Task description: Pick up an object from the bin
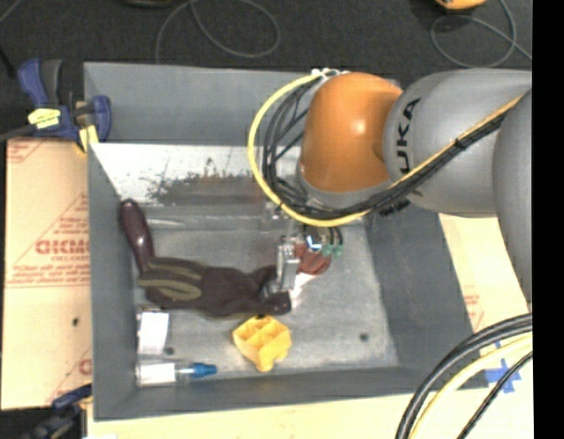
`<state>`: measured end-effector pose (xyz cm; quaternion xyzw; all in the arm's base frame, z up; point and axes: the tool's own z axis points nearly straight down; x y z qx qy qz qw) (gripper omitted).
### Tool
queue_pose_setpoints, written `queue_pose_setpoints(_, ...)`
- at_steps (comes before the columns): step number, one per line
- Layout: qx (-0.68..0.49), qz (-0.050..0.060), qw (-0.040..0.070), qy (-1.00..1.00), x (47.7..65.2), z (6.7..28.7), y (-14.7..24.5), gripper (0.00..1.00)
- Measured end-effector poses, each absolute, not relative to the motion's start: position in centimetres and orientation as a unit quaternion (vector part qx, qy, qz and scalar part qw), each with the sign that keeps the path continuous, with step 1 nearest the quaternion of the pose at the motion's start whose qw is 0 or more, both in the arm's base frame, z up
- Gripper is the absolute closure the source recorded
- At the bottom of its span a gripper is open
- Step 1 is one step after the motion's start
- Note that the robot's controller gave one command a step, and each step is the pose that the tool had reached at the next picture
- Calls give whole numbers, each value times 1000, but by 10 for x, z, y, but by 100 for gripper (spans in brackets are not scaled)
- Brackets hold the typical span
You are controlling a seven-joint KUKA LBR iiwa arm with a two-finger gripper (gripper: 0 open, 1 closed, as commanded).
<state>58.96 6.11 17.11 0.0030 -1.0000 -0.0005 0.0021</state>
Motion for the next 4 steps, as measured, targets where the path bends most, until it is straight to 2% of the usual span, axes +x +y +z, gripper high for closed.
queue_pose_setpoints(1,3,-1,-1,-1000,591,176,61,0)
queue_pose_setpoints(2,-22,-1,-6,-1000,596,145,57,0)
queue_pose_setpoints(3,-28,-1,-4,-1000,588,71,41,100)
queue_pose_setpoints(4,-29,-1,-4,-1000,588,71,41,100)
